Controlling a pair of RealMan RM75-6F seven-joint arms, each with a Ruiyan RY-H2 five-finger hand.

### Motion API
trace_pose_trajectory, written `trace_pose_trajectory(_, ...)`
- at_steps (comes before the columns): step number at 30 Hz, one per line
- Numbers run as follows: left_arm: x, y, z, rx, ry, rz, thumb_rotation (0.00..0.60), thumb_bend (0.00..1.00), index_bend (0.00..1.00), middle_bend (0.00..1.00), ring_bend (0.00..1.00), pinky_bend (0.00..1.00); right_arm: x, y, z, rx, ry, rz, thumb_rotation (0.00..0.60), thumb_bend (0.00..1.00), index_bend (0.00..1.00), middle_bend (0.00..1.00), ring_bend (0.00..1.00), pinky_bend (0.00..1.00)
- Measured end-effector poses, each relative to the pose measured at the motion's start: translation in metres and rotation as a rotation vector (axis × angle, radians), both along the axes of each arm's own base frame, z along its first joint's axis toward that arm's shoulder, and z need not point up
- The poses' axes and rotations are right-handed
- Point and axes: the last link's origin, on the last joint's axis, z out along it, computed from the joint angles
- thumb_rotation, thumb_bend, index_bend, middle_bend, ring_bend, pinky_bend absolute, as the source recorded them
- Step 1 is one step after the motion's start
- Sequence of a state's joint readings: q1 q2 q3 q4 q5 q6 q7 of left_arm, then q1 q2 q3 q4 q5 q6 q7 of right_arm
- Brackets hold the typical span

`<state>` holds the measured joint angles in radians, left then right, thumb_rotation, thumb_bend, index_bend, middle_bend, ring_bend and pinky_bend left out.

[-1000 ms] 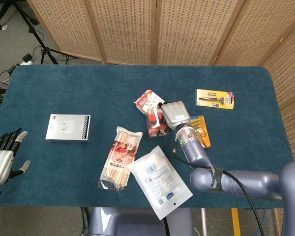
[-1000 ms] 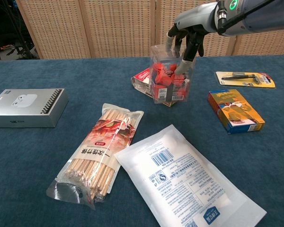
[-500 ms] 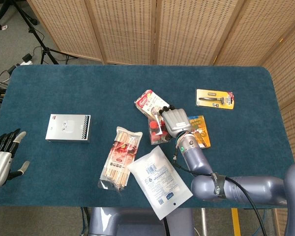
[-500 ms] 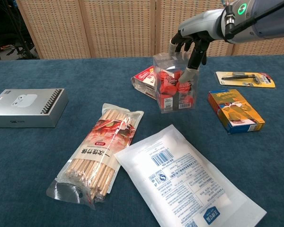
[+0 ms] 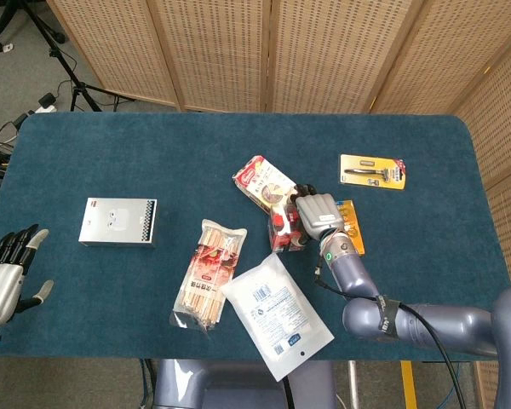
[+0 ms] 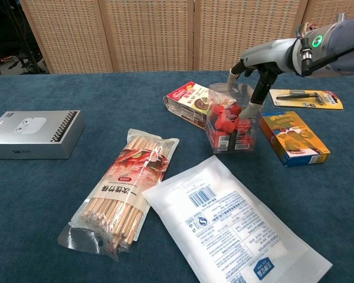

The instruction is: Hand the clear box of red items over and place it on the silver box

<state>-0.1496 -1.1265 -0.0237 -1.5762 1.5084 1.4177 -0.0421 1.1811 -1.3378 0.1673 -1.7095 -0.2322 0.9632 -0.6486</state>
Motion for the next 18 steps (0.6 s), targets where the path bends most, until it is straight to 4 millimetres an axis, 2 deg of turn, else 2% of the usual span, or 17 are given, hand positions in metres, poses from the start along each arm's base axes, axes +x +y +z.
trace_pose_trajectory(3,0.001,0.0,0.0,0.001,-0.002,-0.003,0.6,0.32,0.07,0.0,0.0,0.0,-0.004,0.001,0.0,0.01,-0.002,-0.013,0.6,0.2,0.18,0.0,0.0,0.14)
trace_pose_trajectory(7,0.001,-0.001,0.0,0.0,0.0,-0.005,0.6,0.32,0.07,0.0,0.0,0.0,-0.008,0.002,0.001,0.03,0.001,-0.022,0.6,0.14,0.05,0.0,0.0,0.02)
trace_pose_trajectory(11,0.001,-0.001,0.0,0.0,0.001,-0.006,0.6,0.32,0.07,0.0,0.0,0.0,-0.008,0.003,0.004,0.046,0.002,-0.033,0.6,0.11,0.0,0.0,0.0,0.0)
trace_pose_trajectory(18,0.001,0.0,0.0,0.001,0.002,-0.002,0.6,0.32,0.07,0.0,0.0,0.0,-0.011,0.004,0.016,-0.01,0.095,-0.035,0.6,0.1,0.0,0.0,0.0,0.0)
